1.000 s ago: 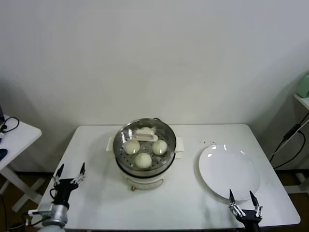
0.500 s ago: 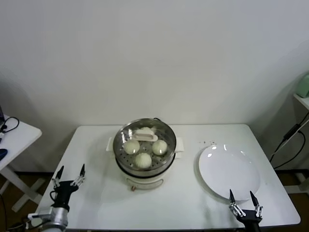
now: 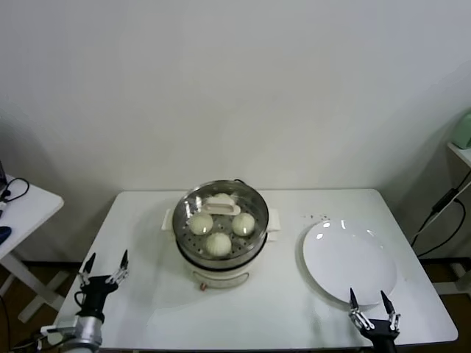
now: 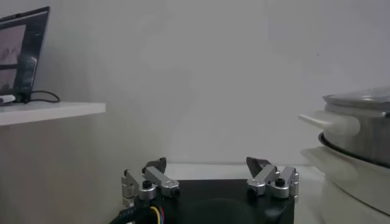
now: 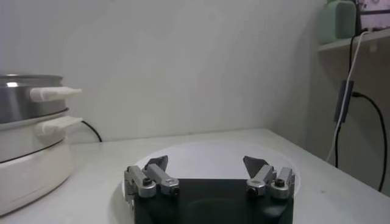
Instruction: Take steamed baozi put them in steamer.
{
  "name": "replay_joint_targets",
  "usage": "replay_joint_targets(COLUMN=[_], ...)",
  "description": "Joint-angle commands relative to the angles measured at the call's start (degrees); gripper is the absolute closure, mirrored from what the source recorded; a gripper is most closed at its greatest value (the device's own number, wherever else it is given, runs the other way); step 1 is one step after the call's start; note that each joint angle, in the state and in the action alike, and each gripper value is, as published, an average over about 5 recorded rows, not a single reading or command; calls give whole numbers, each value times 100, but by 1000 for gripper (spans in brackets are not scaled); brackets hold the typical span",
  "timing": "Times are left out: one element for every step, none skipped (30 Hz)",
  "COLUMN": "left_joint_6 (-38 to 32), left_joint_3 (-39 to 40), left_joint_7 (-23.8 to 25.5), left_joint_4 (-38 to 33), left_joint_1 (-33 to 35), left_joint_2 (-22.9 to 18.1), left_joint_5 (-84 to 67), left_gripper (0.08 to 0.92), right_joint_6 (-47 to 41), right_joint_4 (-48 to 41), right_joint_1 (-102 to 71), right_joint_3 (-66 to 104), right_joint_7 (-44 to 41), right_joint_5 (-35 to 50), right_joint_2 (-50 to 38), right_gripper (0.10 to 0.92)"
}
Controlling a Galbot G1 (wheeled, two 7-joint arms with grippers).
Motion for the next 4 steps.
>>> replay_joint_targets(left_joint_6=[-13, -12, -12, -11], left_joint_3=[7, 7, 7, 6], left_joint_7=[17, 17, 18, 18], left_joint_4=[7, 8, 9, 9], left_joint_1=[-2, -4, -5, -6], left_joint_2=[15, 19, 22, 24], left_joint_5=[10, 13, 13, 13], left_gripper=[177, 177, 177, 177], right_joint_6=[7, 6, 5, 4], right_joint_4=[11, 13, 14, 16], right_joint_1=[-7, -7, -8, -8], right_joint_3=[6, 7, 7, 7], right_joint_7=[-7, -7, -7, -7], right_joint_5=[3, 3, 3, 3], right_joint_2=[2, 2, 1, 1], right_gripper=[203, 203, 203, 203])
